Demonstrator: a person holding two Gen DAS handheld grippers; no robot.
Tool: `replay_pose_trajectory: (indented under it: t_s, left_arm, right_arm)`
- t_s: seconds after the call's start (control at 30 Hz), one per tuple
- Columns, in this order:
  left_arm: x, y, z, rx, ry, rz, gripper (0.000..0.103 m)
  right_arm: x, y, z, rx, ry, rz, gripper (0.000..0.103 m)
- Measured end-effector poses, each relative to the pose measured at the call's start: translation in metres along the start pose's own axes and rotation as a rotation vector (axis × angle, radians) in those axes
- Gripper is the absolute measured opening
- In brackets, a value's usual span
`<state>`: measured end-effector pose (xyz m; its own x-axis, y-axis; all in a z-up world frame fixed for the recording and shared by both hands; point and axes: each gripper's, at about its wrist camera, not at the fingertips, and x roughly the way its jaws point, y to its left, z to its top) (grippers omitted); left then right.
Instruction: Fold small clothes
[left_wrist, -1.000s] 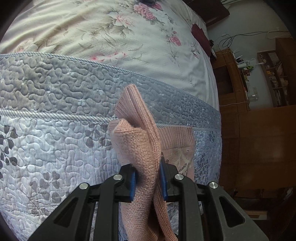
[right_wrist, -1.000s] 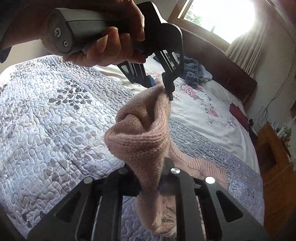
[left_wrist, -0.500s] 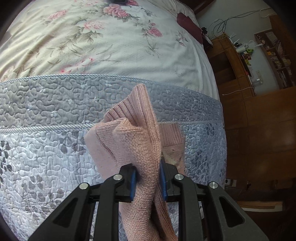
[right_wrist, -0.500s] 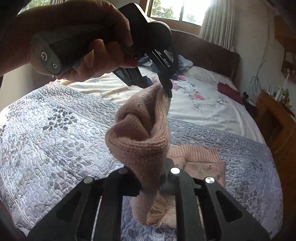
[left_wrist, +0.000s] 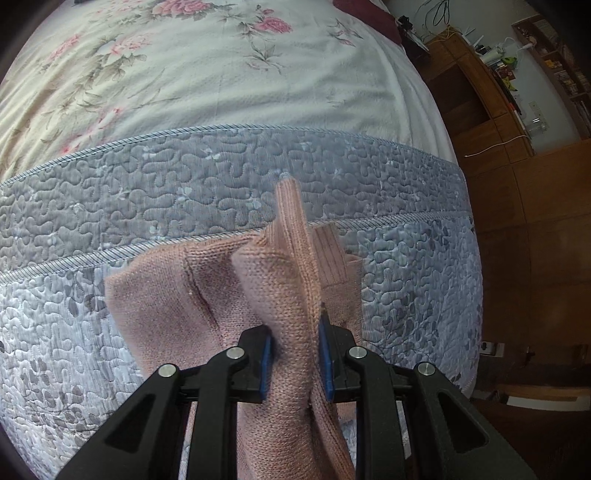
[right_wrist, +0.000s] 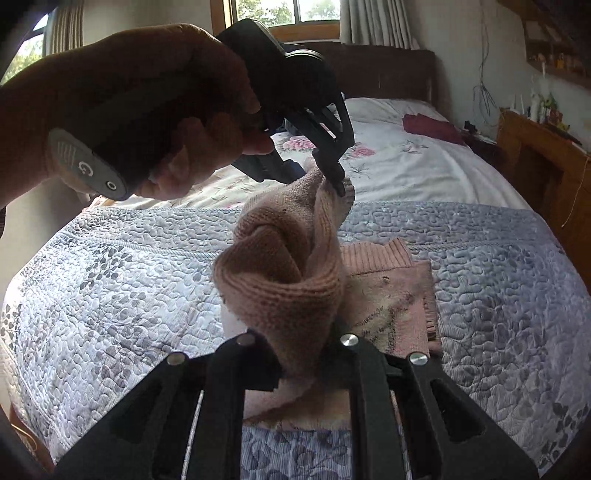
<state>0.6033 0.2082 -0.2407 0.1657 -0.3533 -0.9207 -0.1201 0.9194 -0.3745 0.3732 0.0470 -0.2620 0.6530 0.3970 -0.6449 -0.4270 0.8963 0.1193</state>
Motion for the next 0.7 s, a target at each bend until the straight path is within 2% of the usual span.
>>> replay_pose_trajectory:
  t_s: [0.23,0.47,0.6,0.7]
  left_arm:
    - [0.05,-0.035,-0.007,0.029,0.01,0.09,0.02]
    - [0.075,-0.058,-0.016,0.054,-0.02,0.182,0.02]
    - [0.083,-0.066,-0.023,0.041,-0.047,0.195,0.02]
    - [0.09,-0.071,-0.028,0.04,-0.086,0.197,0.021]
  right_arm:
    - [0.006,-0.041,-0.023,0.099,0.027,0.026,0.012]
    - [0.006,-0.068,-0.044,0.184,0.035,0.061,0.012]
    - [0.005,-0.081,-0.055,0.236,0.045,0.092,0.012]
    - [0.009,-0.099,-0.064,0.327,0.063,0.143,0.012]
